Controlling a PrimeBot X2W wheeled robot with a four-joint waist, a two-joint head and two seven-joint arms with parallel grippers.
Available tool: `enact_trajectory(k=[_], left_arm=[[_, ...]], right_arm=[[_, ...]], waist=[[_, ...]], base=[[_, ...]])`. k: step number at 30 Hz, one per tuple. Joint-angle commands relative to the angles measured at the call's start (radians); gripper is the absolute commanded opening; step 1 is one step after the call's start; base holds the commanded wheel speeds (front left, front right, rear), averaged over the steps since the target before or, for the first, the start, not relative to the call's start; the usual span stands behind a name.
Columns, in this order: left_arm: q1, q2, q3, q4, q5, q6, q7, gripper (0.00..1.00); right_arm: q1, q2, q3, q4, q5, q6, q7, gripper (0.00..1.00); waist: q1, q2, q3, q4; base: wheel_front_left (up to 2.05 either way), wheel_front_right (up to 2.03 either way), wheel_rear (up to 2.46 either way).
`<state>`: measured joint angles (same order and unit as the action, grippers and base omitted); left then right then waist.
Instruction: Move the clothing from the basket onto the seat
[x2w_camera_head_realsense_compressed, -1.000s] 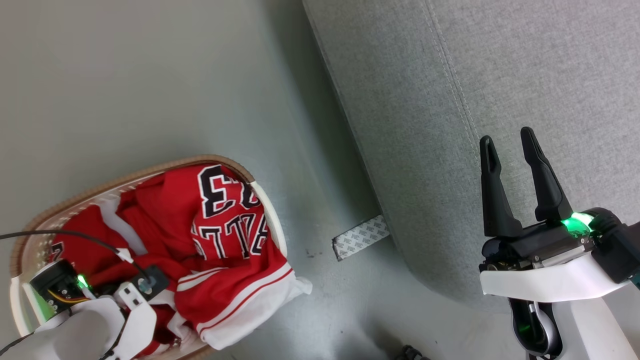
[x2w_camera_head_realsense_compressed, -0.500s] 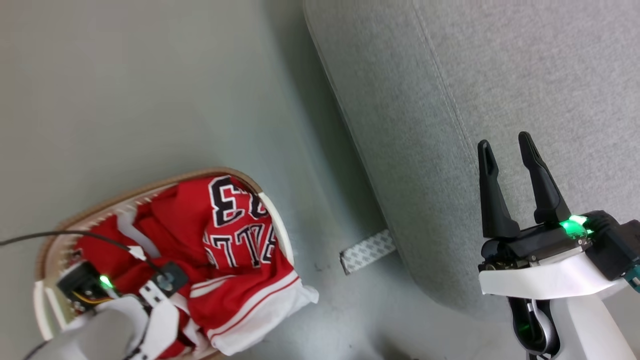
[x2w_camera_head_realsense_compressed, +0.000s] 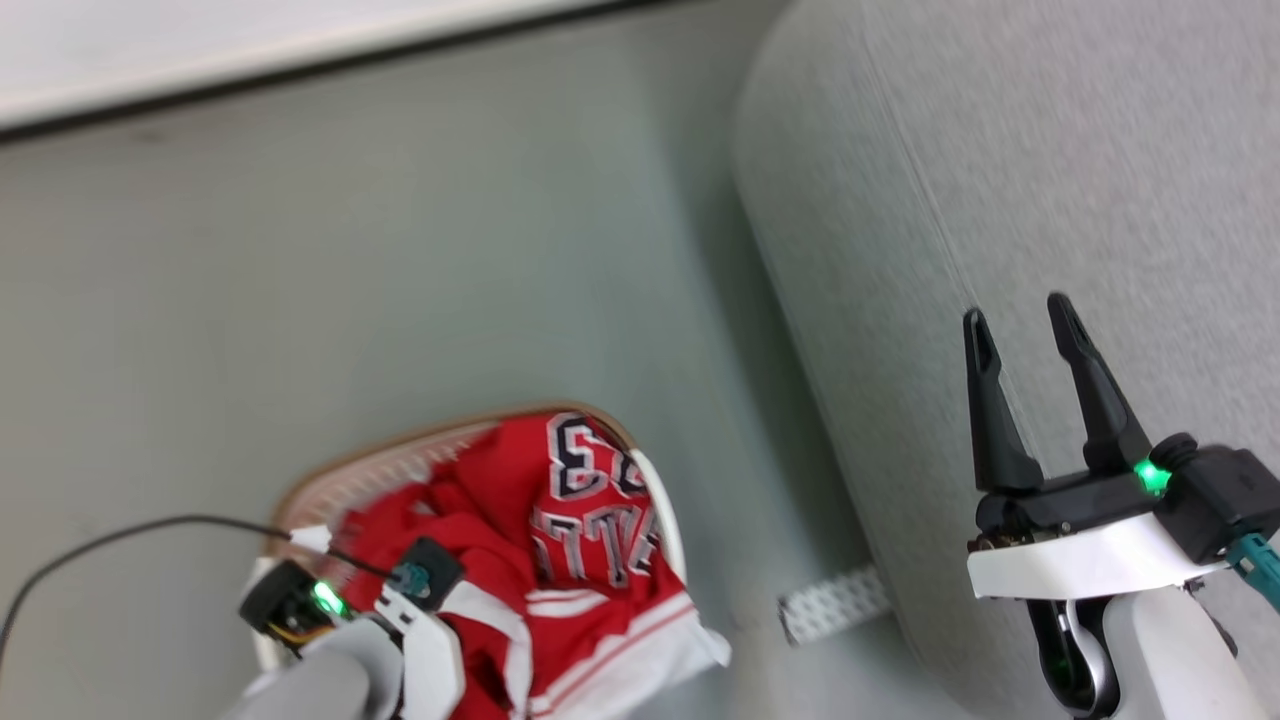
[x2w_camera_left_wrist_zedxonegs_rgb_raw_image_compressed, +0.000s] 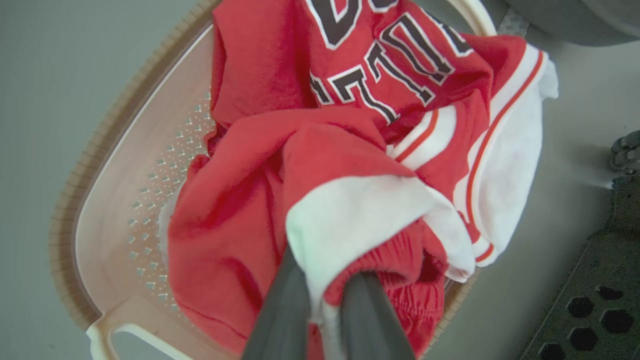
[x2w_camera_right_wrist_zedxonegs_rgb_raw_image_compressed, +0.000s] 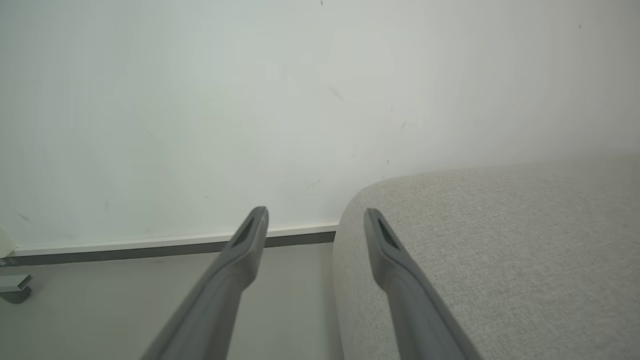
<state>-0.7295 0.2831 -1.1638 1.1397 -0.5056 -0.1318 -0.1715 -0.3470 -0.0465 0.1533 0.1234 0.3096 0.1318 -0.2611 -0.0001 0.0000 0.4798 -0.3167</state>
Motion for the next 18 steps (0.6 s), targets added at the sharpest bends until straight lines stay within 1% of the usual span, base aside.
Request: enact_trajectory(k=[1, 3, 5, 6, 11, 18], left_arm=[[0.027, -0.013, 0.016, 0.003, -0.028, 0.001, -0.025, 0.00], [0.041, -0.026, 0.036, -0.002, -0.058, 0.001, -0.052, 0.00], [0.049, -0.032, 0.045, -0.004, -0.073, 0.001, -0.064, 0.00], [0.064, -0.041, 0.066, -0.011, -0.101, 0.001, -0.079, 0.00], [0.102, -0.065, 0.115, -0.051, -0.142, 0.001, -0.092, 0.00], [0.150, -0.052, 0.229, -0.247, -0.142, 0.014, -0.093, 0.00]], right_arm=[[0.017, -0.004, -0.010, 0.014, -0.009, -0.002, -0.003, 1.00], [0.031, -0.004, -0.019, 0.031, -0.014, -0.002, -0.003, 1.00], [0.037, -0.004, -0.021, 0.039, -0.017, -0.002, -0.003, 1.00], [0.048, -0.004, -0.025, 0.055, -0.024, -0.002, -0.003, 1.00], [0.081, -0.004, -0.040, 0.089, -0.028, -0.002, -0.003, 1.00], [0.125, -0.004, -0.055, 0.112, -0.041, -0.002, -0.003, 1.00]], waist=[[0.0001, 0.0000, -0.096, 0.078], [0.0001, 0.0000, -0.139, 0.102], [0.0001, 0.0000, -0.159, 0.113], [0.0001, 0.0000, -0.202, 0.137], [0.0001, 0.0000, -0.304, 0.186], [0.0001, 0.0000, -0.397, 0.245]], base=[[0.00, 0.00, 0.00], [0.00, 0.00, 0.00], [0.00, 0.00, 0.00], [0.00, 0.00, 0.00], [0.00, 0.00, 0.00], [0.00, 0.00, 0.00]])
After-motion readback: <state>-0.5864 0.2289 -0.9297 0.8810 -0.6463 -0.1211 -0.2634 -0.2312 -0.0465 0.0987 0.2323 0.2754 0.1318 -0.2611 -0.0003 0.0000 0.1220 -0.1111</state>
